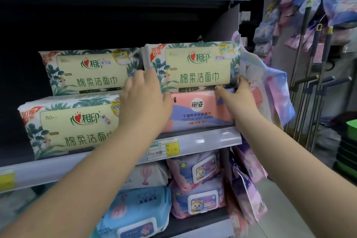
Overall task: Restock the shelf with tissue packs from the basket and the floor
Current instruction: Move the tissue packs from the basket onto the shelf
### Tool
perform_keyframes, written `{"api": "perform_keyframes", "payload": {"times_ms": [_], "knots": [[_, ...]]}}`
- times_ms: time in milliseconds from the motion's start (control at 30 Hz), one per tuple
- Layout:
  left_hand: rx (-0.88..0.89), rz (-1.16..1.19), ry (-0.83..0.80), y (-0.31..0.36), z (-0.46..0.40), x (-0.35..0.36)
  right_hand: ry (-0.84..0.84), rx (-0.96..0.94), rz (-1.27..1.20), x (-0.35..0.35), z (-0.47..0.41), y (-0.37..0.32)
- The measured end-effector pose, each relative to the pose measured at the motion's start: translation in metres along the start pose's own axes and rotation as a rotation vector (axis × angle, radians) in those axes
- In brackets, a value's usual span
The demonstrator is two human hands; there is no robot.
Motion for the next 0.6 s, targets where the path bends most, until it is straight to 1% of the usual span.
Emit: {"api": "perform_keyframes", "payload": {"times_ms": [33, 67, 167, 233, 333, 400, 500, 600], "knots": [[0.03, 0.1, 0.024, 0.006, 0.012, -0.003, -0.004, 0.0, -0.002, -0.001, 0.001, 0.0], [0.031, 0.196, -0.001, 0.008, 0.023, 0.001, -0.009, 0.002, -0.005, -0.001, 0.002, 0.0], [-0.079, 0.425, -0.207, 0.004, 0.035, 0.037, -0.034, 0.018, 0.002, -0.001, 0.005, 0.002], [-0.153, 0.551, -0.292, 0.001, 0.035, 0.059, -0.049, 0.039, 0.007, -0.001, 0.006, 0.003], [-0.293, 0.67, -0.299, -0.006, 0.033, 0.07, -0.057, 0.081, 0.006, -0.001, 0.005, 0.007], [-0.355, 0.721, -0.303, -0.006, 0.034, 0.073, -0.06, 0.12, 0.008, -0.001, 0.005, 0.01], [-0.366, 0.753, -0.271, -0.001, 0.034, 0.073, -0.077, 0.159, -0.008, 0.001, 0.005, 0.012], [-0.362, 0.719, -0.236, 0.004, 0.038, 0.068, -0.074, 0.197, -0.043, 0.003, 0.005, 0.015]]}}
Point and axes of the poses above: each hand's wrist, its own z-axis away from the middle knuckle, its own x-axis out of the palm, y = z × x, the point moved 9 cm from there along -z, towards the middle knuckle, and after that the axes turned 9 degrees about -z, right-handed, at the moved point
